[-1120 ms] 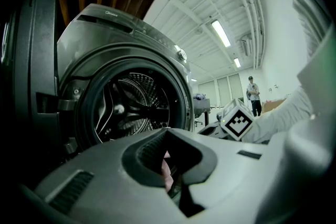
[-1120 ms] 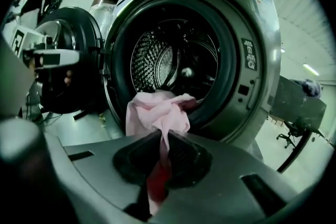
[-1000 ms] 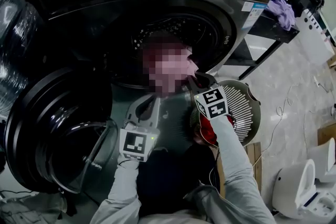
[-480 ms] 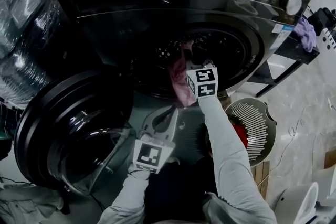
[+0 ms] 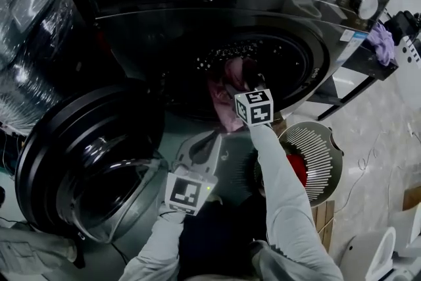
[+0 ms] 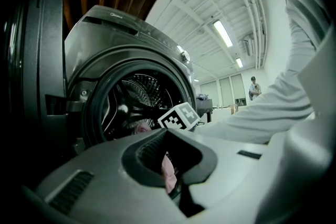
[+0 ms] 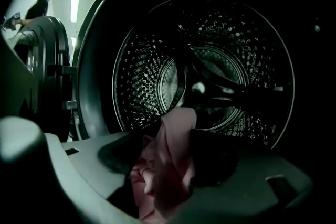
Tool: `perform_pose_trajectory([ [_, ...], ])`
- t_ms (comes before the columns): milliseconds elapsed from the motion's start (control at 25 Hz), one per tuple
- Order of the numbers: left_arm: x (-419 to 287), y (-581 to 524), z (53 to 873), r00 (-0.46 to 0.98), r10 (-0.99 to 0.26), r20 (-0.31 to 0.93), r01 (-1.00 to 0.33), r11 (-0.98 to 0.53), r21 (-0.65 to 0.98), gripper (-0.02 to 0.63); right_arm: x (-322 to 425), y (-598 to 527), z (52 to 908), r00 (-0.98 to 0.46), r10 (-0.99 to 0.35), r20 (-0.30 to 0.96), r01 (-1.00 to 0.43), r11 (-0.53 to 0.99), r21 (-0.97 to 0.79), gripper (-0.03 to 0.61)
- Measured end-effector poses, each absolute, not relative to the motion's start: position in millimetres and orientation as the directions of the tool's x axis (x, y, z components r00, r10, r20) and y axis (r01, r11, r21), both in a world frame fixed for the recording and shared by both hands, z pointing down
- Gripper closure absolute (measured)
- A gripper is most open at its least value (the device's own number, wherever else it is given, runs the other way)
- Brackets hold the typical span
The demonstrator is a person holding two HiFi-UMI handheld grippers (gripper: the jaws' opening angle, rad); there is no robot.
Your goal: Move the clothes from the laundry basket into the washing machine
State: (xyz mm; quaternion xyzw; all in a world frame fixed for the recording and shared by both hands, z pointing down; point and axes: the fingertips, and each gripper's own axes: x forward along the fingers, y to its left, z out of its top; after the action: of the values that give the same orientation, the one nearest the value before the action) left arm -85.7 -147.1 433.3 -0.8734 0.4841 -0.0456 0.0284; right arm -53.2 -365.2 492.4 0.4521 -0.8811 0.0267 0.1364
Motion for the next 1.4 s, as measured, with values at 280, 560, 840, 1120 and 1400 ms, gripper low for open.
perform_pose_trajectory([
  [280,-84.7,-146.6,430.3,0.512,-0.858,0.046,-0.857,-0.513,-0.046,0.594,-61.2,-310.1,525.6,-0.679,-0.634,0.371,-0.631,0.762,0.148,0.253],
  [560,-82.0,-145.6,432.8,0.517,-0.855,0.043,-0.853,-0.518,-0.066,0.594,-65.5,-289.9,580.4,-0.591,-0.619,0.517,-0.475,0.785,0.396,0.244],
  [840,-88.1,-148.7,435.0,0.506,-0.861,0.044,-0.859,-0.508,-0.066,0.594,-55.2,-297.5,569.1,-0.592,-0.673,0.443,-0.487,0.737,0.469,0.448],
  [1120,-85.2,-154.5,435.7,0.512,-0.858,0.042,-0.854,-0.514,-0.081,0.594,-54.2,-330.7,526.9,-0.559,-0.763,0.323,-0.658,0.646,0.387,0.534],
  [1400,-84.8,-154.9,437.0,0.513,-0.857,0.048,-0.855,-0.515,-0.056,0.594,-43.2,-411.0,470.5,-0.378,-0.915,0.142,-0.908,0.397,0.136,0.535],
])
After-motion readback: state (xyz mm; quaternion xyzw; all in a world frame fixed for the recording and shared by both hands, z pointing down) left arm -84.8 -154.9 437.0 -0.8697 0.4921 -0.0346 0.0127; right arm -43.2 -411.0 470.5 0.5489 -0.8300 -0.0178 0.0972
